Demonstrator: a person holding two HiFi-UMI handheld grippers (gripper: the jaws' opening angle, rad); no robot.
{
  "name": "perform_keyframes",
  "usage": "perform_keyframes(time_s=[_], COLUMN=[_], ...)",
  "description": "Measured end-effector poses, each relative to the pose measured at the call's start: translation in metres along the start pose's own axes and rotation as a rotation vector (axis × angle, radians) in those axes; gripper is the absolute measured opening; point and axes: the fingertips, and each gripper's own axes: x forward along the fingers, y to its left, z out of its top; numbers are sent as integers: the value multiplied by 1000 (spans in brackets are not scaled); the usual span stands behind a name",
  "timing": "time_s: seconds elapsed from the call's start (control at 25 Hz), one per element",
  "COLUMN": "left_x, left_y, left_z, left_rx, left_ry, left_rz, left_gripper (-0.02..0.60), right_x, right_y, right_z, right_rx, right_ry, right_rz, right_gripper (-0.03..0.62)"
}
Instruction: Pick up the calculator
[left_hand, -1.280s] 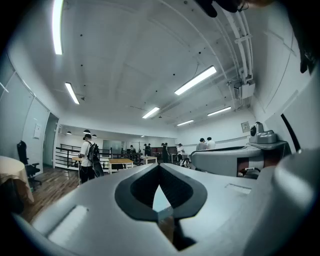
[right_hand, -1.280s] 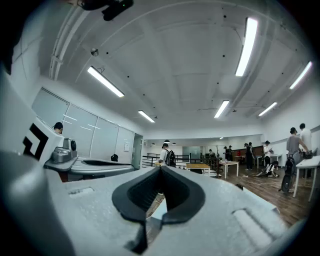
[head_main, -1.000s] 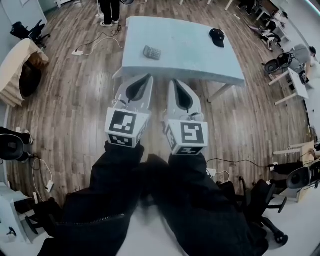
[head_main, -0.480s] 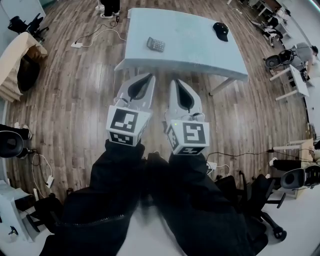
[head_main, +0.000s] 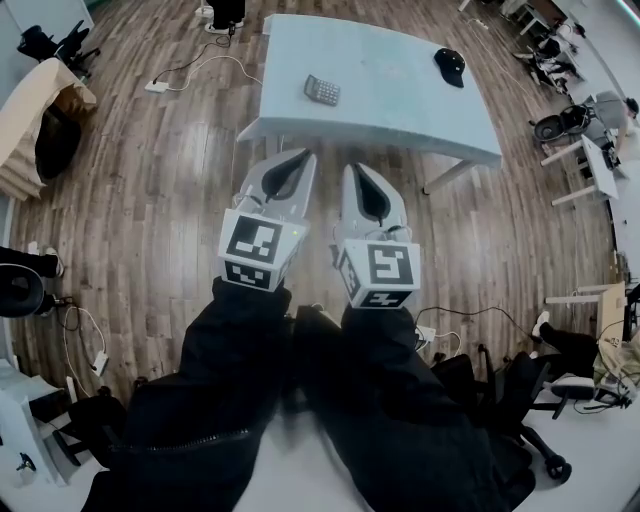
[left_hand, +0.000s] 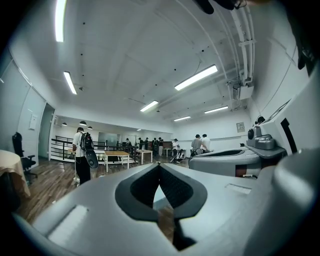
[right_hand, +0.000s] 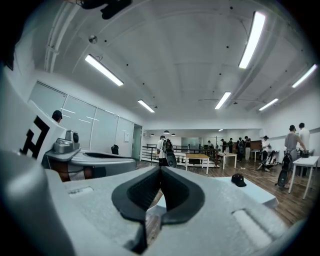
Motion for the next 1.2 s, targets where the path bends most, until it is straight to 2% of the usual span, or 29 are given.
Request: perform_keyframes(time_s=[0.32, 0.64, 1.0, 1.2], left_x=[10, 48, 140, 212], left_y=[18, 32, 103, 130], left_z=[-9, -29, -4, -17], left_rx=[-43, -37, -5, -11], left_ry=[11, 52, 13, 64], left_rz=[-1, 5, 78, 95], left_gripper=[-8, -8, -8, -8], right_x=[12, 49, 152, 212], right_y=[0, -39, -95, -145], right_z=[-13, -31, -15, -20], right_rx=[-3, 29, 24, 57], right_ry=[36, 46, -14, -30], right_rz=[6, -12, 37, 64], right_gripper=[-3, -3, -3, -3])
